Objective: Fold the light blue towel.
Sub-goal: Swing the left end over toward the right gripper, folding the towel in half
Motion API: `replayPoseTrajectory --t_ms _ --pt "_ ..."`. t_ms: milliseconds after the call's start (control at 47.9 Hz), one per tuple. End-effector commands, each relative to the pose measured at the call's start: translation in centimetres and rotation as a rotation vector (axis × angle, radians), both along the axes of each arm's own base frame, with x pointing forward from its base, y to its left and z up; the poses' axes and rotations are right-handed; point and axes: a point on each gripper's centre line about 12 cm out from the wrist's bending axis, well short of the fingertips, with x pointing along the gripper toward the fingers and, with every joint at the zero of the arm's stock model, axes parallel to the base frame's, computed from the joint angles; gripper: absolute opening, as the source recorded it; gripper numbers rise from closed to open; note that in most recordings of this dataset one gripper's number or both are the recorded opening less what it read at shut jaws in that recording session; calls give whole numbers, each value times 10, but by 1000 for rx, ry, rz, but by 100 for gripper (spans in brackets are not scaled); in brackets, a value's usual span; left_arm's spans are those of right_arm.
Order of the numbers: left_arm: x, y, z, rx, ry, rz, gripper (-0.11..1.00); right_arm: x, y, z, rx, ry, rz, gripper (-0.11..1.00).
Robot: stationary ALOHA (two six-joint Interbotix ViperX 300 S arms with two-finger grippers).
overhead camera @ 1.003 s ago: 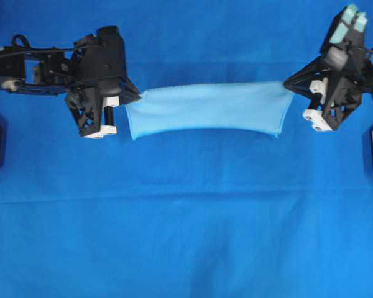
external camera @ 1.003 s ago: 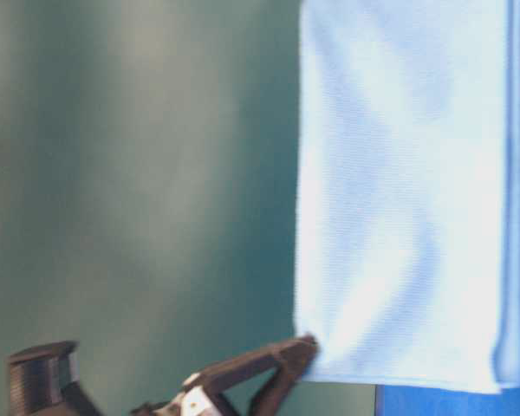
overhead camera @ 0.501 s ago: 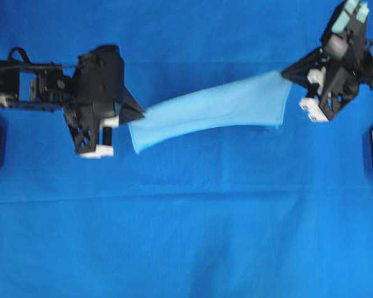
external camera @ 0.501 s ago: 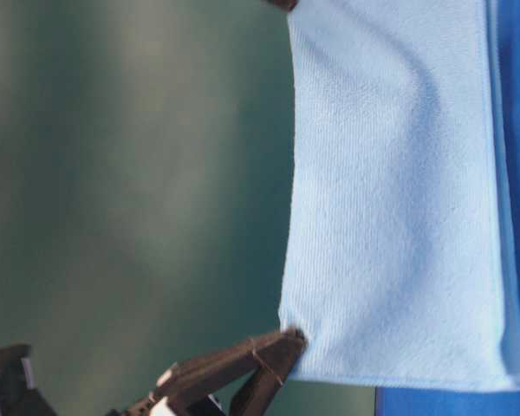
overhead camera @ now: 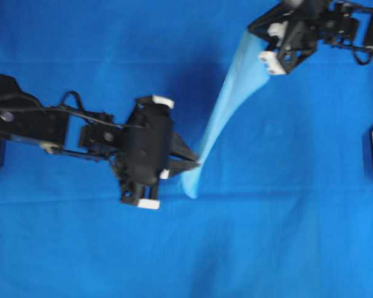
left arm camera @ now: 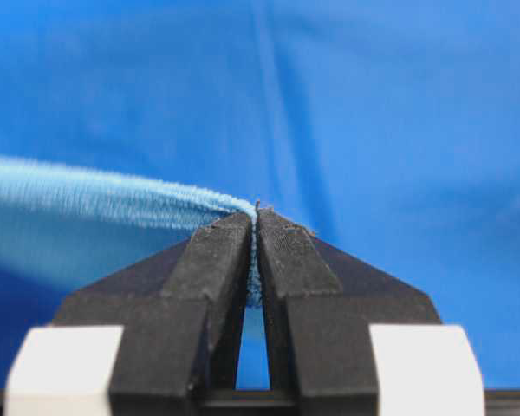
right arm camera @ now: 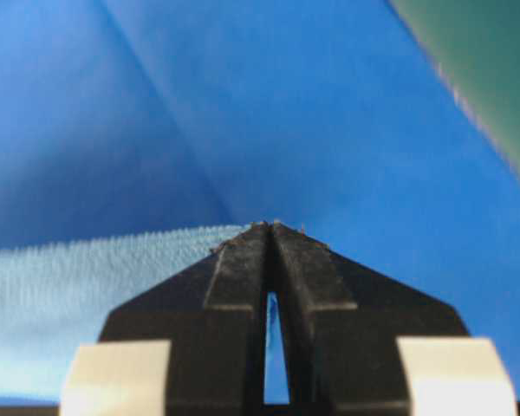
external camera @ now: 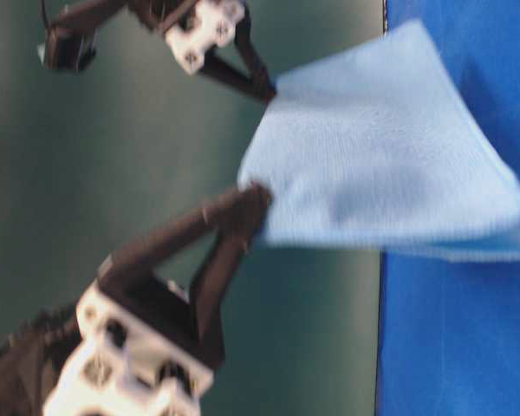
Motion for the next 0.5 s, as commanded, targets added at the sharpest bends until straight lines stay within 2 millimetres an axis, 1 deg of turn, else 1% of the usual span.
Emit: replayPoseTrajectory --t_ms 0,104,251,397,480 --pt "14 -27 21 -3 -68 -62 2 10 -24 14 -39 -20 -32 2" --pt "31 -33 21 2 -77 -72 2 25 -33 18 -52 -24 -28 2" --pt "43 -35 18 7 -77 -75 2 37 -39 21 -59 -32 -27 2" --pt "48 -36 18 4 -97 -74 2 35 -38 19 -67 -22 -21 2" --pt "54 -37 16 1 -134 -73 2 26 -36 18 -67 -12 -26 2"
